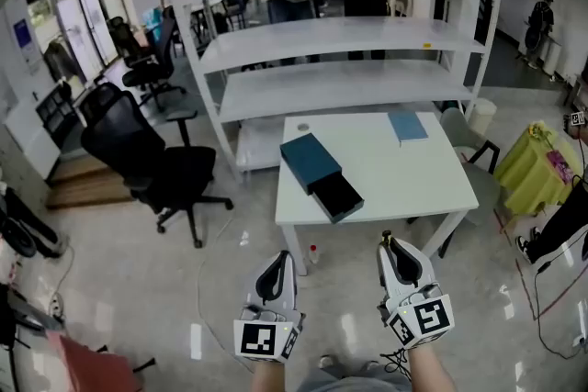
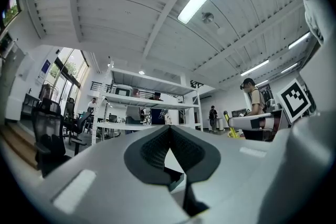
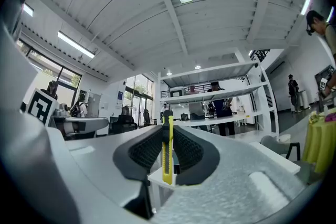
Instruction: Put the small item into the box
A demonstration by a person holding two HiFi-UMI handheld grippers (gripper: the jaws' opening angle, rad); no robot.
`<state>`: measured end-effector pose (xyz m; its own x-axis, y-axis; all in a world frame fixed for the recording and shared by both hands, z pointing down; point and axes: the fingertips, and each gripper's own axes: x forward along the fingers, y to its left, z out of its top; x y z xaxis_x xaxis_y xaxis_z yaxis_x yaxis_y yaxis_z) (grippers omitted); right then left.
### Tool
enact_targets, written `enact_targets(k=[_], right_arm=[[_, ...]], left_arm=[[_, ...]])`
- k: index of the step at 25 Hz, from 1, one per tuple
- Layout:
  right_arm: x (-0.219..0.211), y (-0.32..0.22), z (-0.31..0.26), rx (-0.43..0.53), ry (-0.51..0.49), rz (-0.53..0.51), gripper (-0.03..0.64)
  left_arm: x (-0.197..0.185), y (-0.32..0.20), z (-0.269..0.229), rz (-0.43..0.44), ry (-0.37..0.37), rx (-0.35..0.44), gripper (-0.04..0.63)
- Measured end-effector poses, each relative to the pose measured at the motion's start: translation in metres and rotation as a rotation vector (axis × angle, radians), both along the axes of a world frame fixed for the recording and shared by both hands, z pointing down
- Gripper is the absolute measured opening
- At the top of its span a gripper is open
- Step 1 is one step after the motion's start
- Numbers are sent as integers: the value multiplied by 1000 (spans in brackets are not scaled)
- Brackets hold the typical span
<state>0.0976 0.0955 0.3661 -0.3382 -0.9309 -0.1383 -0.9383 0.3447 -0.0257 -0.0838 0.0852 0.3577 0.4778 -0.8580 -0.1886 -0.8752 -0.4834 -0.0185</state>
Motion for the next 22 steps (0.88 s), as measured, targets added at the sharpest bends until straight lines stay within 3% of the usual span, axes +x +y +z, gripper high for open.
enact_targets(k=[13,22], right_arm=[[-14,-18,4,-5,-38,44,66],[-13,-60,9,-15,-32,16,66]], left_arm=[[-24,-24,4,37,-6,-4,11],[-29,-60,9,3,12,-17,11]])
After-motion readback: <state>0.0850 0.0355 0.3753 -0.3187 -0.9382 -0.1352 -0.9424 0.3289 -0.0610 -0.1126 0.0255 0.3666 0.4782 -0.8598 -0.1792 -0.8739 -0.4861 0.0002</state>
